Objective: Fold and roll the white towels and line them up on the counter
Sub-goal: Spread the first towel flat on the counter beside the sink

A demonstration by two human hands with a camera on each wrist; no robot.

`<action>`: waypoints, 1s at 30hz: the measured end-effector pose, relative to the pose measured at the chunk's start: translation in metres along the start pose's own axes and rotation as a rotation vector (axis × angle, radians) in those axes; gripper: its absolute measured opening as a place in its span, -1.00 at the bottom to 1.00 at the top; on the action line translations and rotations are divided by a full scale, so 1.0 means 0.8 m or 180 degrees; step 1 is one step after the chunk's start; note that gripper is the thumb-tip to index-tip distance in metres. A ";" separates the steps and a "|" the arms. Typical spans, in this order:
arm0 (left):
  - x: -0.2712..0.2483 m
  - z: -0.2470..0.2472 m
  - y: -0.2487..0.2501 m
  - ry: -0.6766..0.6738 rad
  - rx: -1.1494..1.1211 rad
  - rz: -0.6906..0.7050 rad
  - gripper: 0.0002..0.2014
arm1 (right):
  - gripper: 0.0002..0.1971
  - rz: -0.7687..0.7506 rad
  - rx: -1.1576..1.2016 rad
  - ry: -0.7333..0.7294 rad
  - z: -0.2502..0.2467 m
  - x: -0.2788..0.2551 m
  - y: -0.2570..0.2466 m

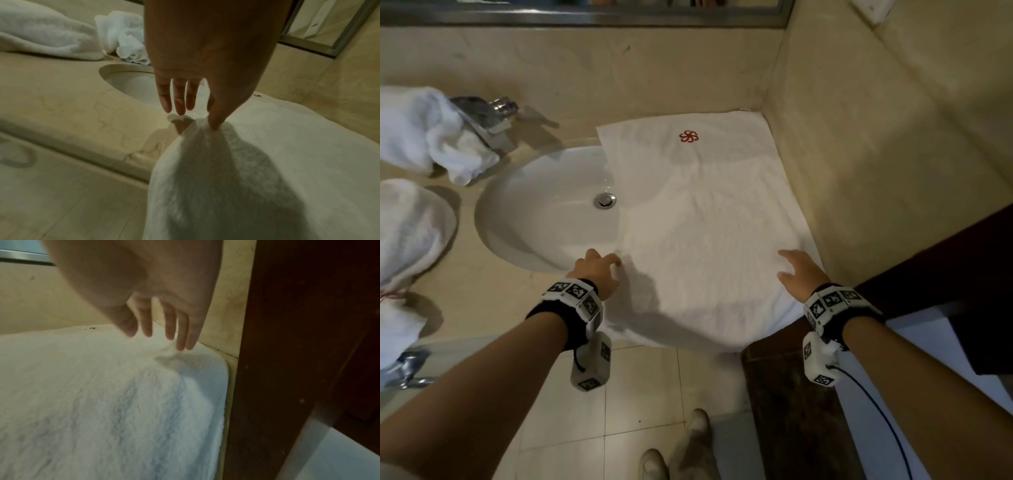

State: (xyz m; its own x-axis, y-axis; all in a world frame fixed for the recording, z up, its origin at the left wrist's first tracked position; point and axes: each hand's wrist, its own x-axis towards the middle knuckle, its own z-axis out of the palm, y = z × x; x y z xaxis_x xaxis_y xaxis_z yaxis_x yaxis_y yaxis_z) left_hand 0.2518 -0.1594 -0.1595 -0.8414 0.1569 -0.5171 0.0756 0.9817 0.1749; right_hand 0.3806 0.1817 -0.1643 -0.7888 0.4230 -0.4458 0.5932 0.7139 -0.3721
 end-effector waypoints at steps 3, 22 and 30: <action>-0.016 0.007 -0.003 0.0380 -0.0379 -0.0105 -0.70 | -0.73 0.0387 -0.0045 0.0697 -0.002 -0.013 -0.005; -0.060 0.127 -0.062 -0.0365 -0.1897 -0.0640 -0.48 | -0.40 0.1020 0.1743 0.0760 0.088 -0.048 0.061; -0.061 0.154 -0.055 -0.0246 -0.2184 -0.0398 -0.65 | -0.41 0.1270 0.2081 0.0836 0.119 -0.027 0.081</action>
State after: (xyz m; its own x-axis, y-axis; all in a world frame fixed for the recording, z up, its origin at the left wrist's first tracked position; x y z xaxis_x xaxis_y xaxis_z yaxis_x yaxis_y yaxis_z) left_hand 0.3552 -0.1972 -0.2454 -0.7794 0.0795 -0.6215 -0.3955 0.7069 0.5864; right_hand 0.4515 0.1652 -0.2560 -0.4618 0.7523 -0.4699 0.7479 0.0454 -0.6623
